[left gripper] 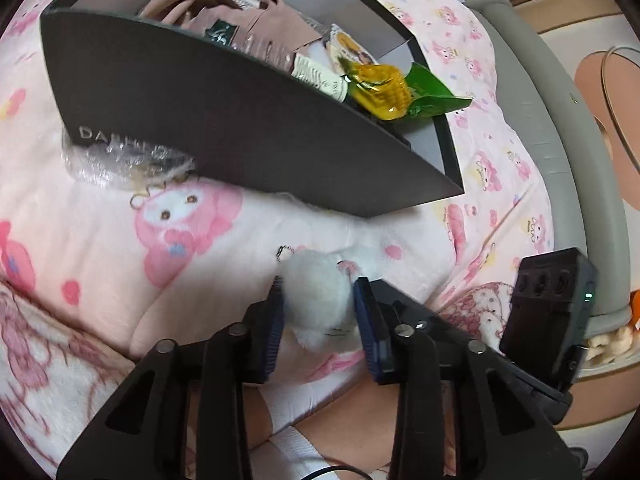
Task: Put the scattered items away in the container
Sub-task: 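Lift the white plush with both grippers and carry it over the box, then lower the white plush into the box and open both grippers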
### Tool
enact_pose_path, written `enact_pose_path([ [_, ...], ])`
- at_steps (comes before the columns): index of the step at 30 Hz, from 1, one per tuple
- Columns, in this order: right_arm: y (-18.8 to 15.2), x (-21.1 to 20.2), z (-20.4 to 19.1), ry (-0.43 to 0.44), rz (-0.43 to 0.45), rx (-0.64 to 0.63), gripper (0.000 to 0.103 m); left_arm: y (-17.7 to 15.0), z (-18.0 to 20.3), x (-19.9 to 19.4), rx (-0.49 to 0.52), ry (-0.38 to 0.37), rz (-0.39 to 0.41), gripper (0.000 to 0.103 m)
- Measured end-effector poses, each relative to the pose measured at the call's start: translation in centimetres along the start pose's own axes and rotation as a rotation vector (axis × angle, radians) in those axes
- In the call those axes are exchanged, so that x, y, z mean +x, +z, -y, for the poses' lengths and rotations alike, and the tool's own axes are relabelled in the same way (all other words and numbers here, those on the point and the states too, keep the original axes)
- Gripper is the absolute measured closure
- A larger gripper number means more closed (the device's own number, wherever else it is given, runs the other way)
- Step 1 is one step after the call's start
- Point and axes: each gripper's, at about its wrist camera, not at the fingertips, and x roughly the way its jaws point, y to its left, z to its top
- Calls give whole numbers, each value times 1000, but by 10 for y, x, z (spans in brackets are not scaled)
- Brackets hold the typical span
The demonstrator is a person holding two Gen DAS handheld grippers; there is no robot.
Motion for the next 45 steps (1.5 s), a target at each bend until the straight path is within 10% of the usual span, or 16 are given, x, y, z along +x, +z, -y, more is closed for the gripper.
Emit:
enact_pose_path([
  [15,-2,24,-3,-108,-23,23,67,2,-40,21,-94,3,-33,57],
  [26,-1,-21,-29,32,47,-40,75,1,-1,-38,-13,-143,44,62],
  [34,94,-43,-71,89,150,-179,75,93,33,-66,79,-55,187,63],
  [45,178,43,-55,-59,-32,-188,75,174,-7,1,-13,61,66,64],
])
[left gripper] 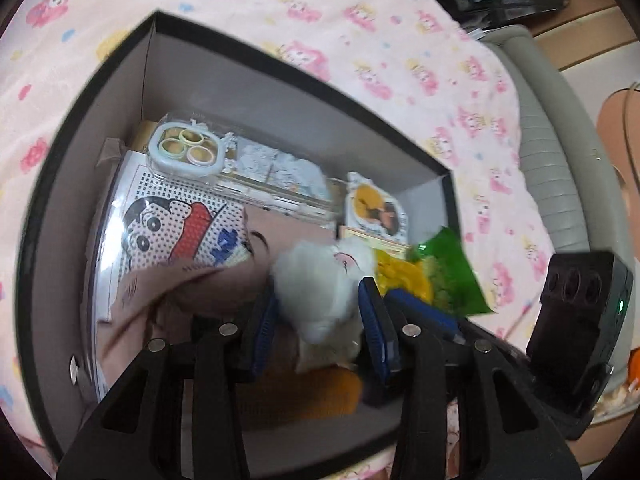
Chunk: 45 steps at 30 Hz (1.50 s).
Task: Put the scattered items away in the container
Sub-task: 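Lower the white plush into the box and open both grippers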
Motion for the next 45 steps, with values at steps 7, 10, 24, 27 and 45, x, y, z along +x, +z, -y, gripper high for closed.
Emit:
enact_pose_path([
  [7,-9,-27,20,-5,101,17,75,-14,-3,-36,-3,59,131,64],
  [10,-6,-45,22,-45,174,-8,81,-22,1,-38,32,65,112,64],
  [24,-22,4,14,-80,9,-81,87,-13,23,-12,130,169,52,64],
  [27,-21,4,15,-76,10,-71,87,-13,18,1,140,176,15,64],
  [45,-33,-91,-49,-303,269,-218,52,-22,70,-107,300,238,394,7],
])
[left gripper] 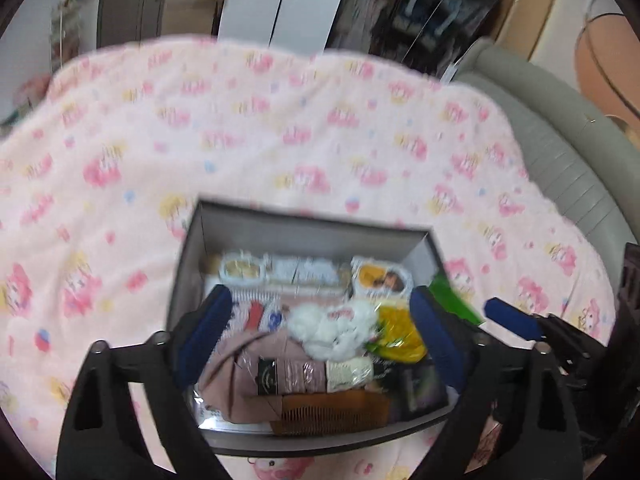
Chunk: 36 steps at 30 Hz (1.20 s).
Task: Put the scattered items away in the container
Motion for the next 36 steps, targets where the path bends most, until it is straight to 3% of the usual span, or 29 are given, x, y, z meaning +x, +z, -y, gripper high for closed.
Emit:
enact_pose_path([
  [2,7,-29,-2,-25,48,6,48,8,8,-23,26,10,41,0],
  [8,18,-95,-20,-119,160,-2,25,19,29,-92,77,7,165,1],
  [15,5,-150,-32,-165,227,65,25,5,43,-147,108,20,208,1],
  [25,-46,-203,-39,-227,301,118,25,-51,64,-202,156,80,254,1],
  [29,-73,-203,-37,-233,274,133,24,-82,73,-206,180,114,245,1],
  [36,-107,-200,-32,-322,233,112,24,-125,70,-188,145,73,160,1],
])
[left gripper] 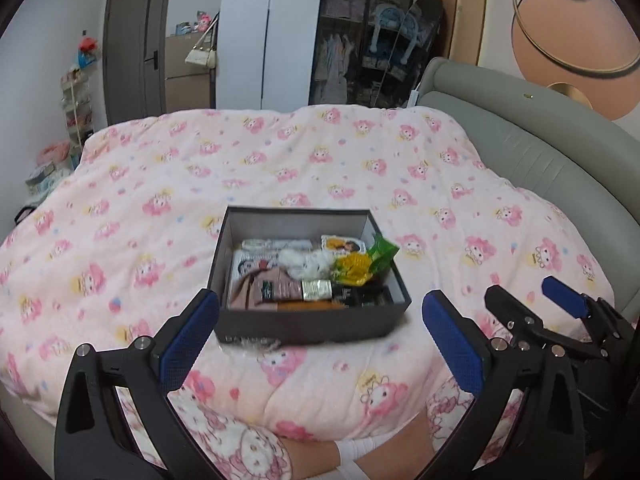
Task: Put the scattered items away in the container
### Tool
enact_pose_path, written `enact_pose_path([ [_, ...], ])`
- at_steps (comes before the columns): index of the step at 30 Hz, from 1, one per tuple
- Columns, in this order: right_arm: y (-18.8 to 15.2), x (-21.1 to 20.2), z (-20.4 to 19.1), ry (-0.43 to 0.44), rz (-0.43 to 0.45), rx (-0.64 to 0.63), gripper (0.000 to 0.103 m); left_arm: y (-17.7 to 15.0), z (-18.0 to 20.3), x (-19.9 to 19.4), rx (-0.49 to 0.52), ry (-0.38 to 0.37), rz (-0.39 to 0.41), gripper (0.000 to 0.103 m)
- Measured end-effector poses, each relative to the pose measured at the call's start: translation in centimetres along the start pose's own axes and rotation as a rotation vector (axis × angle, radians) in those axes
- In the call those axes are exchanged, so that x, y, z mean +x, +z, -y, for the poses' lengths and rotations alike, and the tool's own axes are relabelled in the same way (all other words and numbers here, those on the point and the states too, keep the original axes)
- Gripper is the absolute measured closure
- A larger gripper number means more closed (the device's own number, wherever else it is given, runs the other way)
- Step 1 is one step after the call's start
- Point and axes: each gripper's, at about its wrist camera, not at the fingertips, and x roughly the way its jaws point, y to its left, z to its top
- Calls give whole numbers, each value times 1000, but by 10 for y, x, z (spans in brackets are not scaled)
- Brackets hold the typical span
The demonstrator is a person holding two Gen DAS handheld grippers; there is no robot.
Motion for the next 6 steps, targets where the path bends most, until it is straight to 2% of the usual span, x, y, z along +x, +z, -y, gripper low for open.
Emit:
enact_pose_path([
  [2,-7,2,1,-23,-18,-10,24,-8,2,6,14,13,-20,1],
  [6,-12,4,7,-7,-41,19,24,-13,8,14,34,-2,-50,1],
])
